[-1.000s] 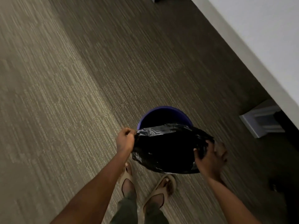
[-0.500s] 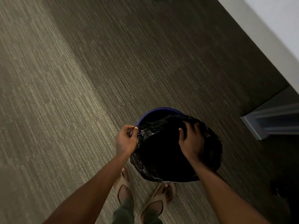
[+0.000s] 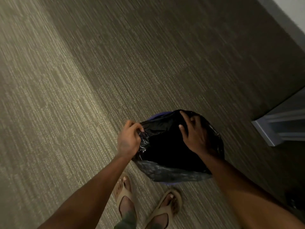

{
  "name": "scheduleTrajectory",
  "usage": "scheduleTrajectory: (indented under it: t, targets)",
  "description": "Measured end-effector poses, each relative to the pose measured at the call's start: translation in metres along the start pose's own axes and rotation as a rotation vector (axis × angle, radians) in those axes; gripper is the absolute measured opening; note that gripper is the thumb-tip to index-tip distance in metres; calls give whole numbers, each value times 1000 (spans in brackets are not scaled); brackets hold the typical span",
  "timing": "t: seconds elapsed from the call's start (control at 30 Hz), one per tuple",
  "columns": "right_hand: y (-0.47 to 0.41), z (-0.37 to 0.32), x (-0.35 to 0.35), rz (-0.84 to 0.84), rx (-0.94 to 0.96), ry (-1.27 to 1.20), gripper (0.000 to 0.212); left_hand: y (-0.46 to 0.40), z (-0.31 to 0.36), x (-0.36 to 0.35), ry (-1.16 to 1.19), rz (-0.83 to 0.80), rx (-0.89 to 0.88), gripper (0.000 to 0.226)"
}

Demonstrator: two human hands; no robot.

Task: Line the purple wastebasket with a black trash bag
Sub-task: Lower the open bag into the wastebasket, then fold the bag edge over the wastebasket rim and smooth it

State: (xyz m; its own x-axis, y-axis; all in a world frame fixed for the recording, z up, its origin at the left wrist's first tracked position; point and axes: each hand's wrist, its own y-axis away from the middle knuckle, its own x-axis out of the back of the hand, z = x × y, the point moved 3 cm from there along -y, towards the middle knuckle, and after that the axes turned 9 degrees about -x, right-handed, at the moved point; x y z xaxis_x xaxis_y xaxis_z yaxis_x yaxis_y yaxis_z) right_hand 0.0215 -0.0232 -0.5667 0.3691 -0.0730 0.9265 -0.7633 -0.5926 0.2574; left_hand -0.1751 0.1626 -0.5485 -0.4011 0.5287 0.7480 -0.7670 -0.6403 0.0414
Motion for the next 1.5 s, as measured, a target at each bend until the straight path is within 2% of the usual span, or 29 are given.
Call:
scheduleTrajectory:
  t: [0.13,0.3,0.37,0.53,0.73,0.8,0.87,0.97,1.0,1.07,1.17,1.23,1.3,1.37,1.43,1.5]
  targets:
    - [-20,4,-18,-63,-20,33,52,-4,-15,-11,-57,-98,-30,41]
    - [-33,3,-29,-101,-23,71,52,-16,-28,-18,-29,-98,55,41]
    - [-39,3,-28,-132,-48,48,53,-19,-32,-21,32,-129,146,43]
    - [-55,3,-24,-168,-142,-36,50,-29,-49,-36,207,-211,503,45]
    - [-65,11,-44,-292,-297,-238,50,-39,-56,-45,252,-277,577,39]
    - [-63,14,-42,-194,-391,-400,46,-34,-62,-48,317,-298,651,37]
    - [-63,19,-31,-17,-514,-656,49,-25,-65,-50,472,-287,728,38]
    - [-62,38,-22,79,-887,-1260,32,-8,-73,-49,683,-241,811,31]
    - [-60,45,-21,88,-976,-1475,33,-1,-76,-49,760,-240,845,26]
    - [-51,60,-16,110,-1071,-1782,36,14,-80,-48,943,-266,903,38]
    - [-30,79,-12,153,-1095,-2008,37,31,-84,-45,1162,-258,922,52]
    - [-14,84,-15,132,-1079,-1896,29,39,-85,-43,1256,-243,909,55]
    - [3,85,-19,104,-987,-1535,16,47,-87,-42,1292,-239,893,61]
    - [21,87,-23,77,-806,-1152,14,53,-88,-41,1232,-256,888,65]
    - [40,83,-27,-26,-615,-932,38,58,-89,-40,1054,-292,852,60]
    - [57,79,-29,-111,-487,-814,77,61,-89,-36,918,-301,816,50]
